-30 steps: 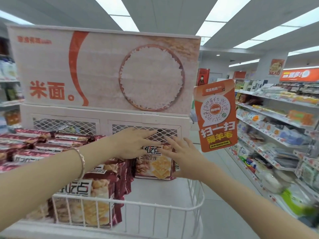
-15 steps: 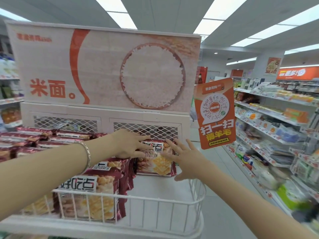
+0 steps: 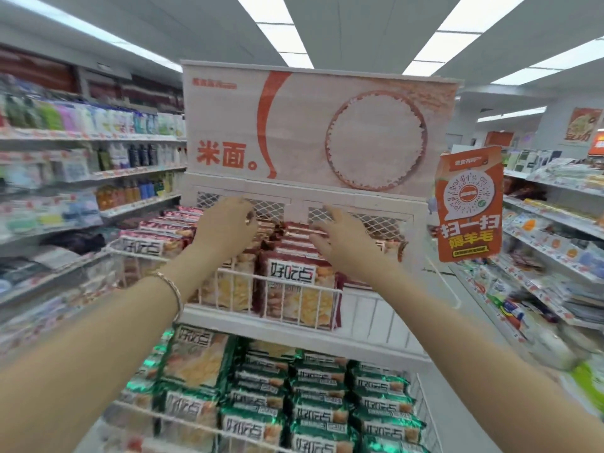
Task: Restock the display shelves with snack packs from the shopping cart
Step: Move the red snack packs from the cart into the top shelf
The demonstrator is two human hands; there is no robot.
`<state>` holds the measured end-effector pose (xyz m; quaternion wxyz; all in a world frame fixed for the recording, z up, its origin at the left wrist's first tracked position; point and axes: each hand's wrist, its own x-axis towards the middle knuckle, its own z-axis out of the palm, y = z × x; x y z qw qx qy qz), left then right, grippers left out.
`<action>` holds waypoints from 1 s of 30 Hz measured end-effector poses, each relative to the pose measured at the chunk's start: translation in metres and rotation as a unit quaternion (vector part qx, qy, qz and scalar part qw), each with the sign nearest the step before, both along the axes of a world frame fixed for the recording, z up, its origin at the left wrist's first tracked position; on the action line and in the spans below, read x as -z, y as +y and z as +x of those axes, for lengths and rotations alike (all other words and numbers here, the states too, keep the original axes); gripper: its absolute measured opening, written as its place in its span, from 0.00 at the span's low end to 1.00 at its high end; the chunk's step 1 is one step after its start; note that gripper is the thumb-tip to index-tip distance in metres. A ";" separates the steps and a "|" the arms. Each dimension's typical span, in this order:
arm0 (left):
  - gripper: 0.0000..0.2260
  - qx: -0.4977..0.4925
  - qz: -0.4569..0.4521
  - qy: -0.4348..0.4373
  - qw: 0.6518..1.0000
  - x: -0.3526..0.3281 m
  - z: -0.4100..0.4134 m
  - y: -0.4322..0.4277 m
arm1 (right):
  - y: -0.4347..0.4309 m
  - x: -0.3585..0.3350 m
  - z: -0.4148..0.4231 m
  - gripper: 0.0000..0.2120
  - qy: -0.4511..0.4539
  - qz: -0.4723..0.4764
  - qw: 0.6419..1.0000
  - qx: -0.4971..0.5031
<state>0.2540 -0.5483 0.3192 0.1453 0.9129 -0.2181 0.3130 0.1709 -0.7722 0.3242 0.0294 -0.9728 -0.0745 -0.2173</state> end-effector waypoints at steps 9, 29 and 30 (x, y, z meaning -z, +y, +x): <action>0.09 -0.168 -0.031 0.082 0.982 0.086 -0.080 0.254 | 0.251 0.077 -0.002 0.19 0.070 -0.003 0.987 -0.145; 0.08 -0.424 -0.085 0.431 0.792 0.335 -0.163 0.518 | 0.546 0.354 0.039 0.18 0.385 -0.111 0.856 -0.327; 0.08 -0.429 -0.094 0.440 0.784 0.348 -0.164 0.523 | 0.551 0.366 0.041 0.18 0.397 -0.113 0.850 -0.327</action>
